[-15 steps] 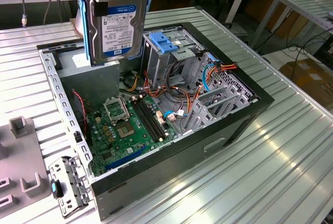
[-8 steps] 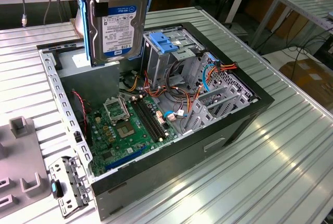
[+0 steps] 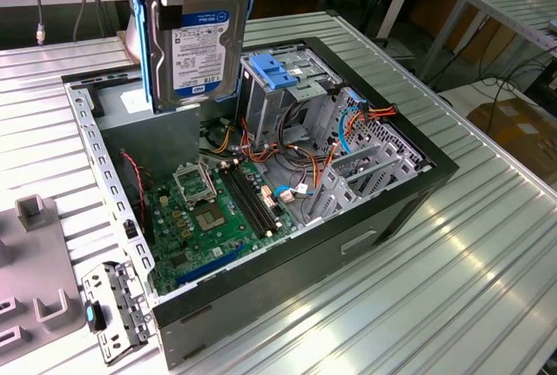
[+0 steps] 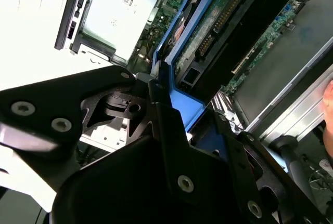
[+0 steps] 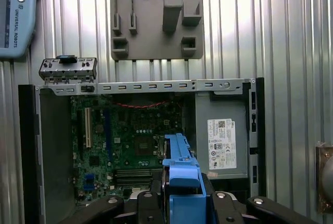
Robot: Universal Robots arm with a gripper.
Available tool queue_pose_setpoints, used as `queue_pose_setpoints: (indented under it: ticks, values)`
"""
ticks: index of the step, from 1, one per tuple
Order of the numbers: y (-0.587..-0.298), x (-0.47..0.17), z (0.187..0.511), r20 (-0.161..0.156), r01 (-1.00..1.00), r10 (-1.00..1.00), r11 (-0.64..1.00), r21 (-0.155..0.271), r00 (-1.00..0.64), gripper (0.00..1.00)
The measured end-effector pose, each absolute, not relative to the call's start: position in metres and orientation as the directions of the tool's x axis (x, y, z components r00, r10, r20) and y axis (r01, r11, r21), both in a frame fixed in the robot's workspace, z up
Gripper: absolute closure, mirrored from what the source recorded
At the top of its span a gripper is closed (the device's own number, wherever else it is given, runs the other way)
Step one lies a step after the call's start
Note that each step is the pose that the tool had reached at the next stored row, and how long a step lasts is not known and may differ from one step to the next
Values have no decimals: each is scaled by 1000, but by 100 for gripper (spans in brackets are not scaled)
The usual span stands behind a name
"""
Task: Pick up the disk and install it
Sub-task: 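Insert the disk into the insertion slot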
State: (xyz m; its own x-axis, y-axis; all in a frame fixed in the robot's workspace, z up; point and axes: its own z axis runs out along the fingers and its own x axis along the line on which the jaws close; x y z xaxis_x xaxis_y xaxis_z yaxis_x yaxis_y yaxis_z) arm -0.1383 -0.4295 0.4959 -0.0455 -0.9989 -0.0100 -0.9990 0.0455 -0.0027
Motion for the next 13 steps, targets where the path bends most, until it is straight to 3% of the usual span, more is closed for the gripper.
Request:
queue_pose_setpoints:
  ticks: [13]
  values:
    - [-472, -136, 495, -8, -999, -999, 45, -3, -45, 63]
